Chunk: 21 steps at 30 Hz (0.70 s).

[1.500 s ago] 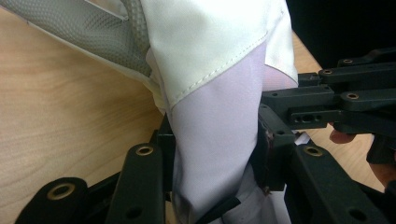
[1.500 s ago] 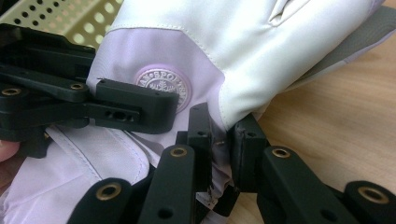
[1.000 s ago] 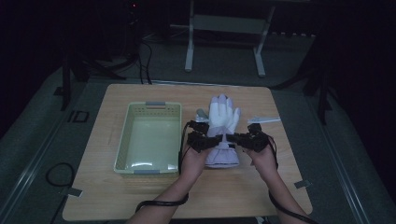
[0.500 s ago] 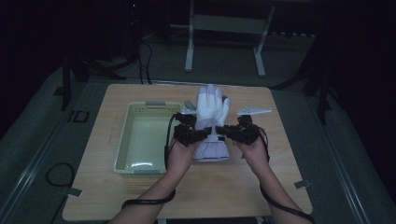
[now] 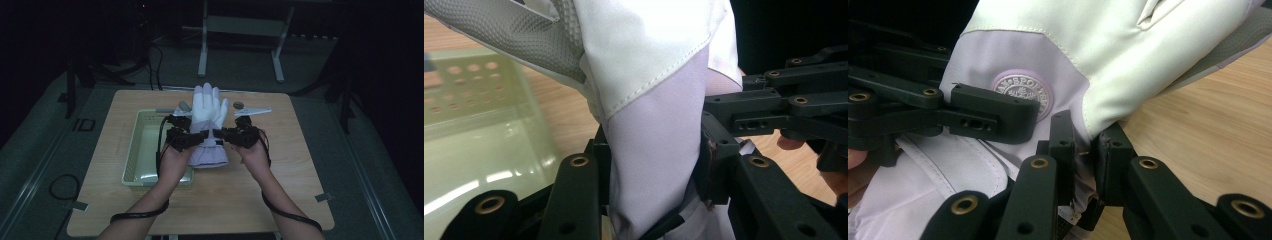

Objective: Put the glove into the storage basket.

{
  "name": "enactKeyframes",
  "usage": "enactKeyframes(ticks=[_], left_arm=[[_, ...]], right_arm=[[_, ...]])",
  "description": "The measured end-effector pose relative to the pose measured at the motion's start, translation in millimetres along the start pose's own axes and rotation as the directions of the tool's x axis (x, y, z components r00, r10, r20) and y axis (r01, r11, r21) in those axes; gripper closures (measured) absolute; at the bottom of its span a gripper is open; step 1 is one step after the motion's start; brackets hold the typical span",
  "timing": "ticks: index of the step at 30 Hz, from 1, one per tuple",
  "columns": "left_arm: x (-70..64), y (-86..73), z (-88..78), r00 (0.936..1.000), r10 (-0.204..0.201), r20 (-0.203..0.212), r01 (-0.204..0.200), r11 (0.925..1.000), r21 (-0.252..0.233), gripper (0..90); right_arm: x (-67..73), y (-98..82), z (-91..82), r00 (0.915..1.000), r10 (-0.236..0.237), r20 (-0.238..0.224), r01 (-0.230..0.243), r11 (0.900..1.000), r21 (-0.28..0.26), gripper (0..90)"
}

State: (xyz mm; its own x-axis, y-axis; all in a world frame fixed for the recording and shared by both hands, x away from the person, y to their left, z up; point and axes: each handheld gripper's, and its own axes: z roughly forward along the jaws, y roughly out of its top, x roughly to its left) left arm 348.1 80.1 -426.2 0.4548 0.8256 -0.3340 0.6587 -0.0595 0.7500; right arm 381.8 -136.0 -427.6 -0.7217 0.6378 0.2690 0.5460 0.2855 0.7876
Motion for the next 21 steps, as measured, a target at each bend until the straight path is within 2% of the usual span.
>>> enactKeyframes(ticks=[6, 13, 21], left_arm=[[16.5, -2.1, -11.9, 0.9998, -0.013, -0.017, 0.013, 0.9999, 0.008, 62.1], [35.1, -5.1, -25.5, 0.9986, 0.008, -0.053, -0.007, 0.9999, 0.007, 62.0], [59.1, -11.1, -39.8, 0.997, -0.009, -0.077, 0.011, 0.9997, 0.022, 62.0]], right_arm=[[11.6, 6.7, 17.5, 0.9998, -0.008, -0.019, 0.008, 1.0, 0.015, 80.2], [26.2, 12.0, 39.2, 0.9995, -0.011, -0.031, 0.011, 1.0, 0.007, 80.2], [40.8, 15.1, 65.1, 0.9986, 0.006, -0.053, -0.005, 1.0, 0.014, 80.2]])
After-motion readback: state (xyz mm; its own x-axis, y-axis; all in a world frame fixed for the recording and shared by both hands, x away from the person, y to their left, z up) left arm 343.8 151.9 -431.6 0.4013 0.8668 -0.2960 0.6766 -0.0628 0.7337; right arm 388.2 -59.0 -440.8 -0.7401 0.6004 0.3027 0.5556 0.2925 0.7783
